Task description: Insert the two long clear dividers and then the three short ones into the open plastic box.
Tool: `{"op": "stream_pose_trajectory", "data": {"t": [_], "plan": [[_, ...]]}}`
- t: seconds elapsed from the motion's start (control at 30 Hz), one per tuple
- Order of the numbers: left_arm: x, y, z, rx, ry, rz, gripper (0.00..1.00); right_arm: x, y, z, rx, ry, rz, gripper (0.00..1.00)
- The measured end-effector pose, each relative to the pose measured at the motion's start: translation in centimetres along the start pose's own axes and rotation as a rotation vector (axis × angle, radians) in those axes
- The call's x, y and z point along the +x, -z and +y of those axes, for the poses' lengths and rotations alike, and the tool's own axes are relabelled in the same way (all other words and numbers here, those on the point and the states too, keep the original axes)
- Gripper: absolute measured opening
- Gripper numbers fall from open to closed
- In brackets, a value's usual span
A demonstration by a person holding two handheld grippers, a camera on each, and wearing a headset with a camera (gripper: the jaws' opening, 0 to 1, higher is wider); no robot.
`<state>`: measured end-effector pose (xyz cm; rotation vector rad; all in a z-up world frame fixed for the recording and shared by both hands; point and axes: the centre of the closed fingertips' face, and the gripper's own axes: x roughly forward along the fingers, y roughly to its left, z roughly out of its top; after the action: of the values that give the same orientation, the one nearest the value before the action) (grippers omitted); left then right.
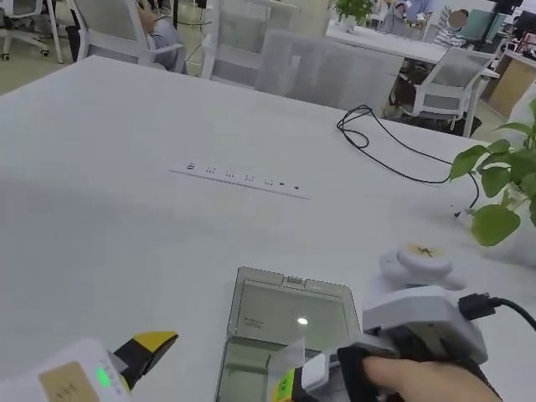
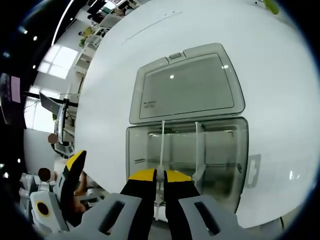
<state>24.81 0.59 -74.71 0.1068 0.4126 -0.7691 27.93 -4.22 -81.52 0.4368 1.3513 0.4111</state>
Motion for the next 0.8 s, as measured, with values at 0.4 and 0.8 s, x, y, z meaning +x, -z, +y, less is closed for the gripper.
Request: {"op": "stream_pose_trajectory", "data": {"t": [0.4, 0.8], "plan": [[-0.13, -0.05, 0.08, -0.010, -0.006, -0.008, 0.93, 0.12, 0.07, 0.29, -0.180, 0.097, 0.033, 0.06], [-0.17, -0.12, 0.24, -0.017, -0.010, -0.016, 0.92, 0.30, 0.02, 0.34, -0.352, 0.195, 0.077, 0.07]]}}
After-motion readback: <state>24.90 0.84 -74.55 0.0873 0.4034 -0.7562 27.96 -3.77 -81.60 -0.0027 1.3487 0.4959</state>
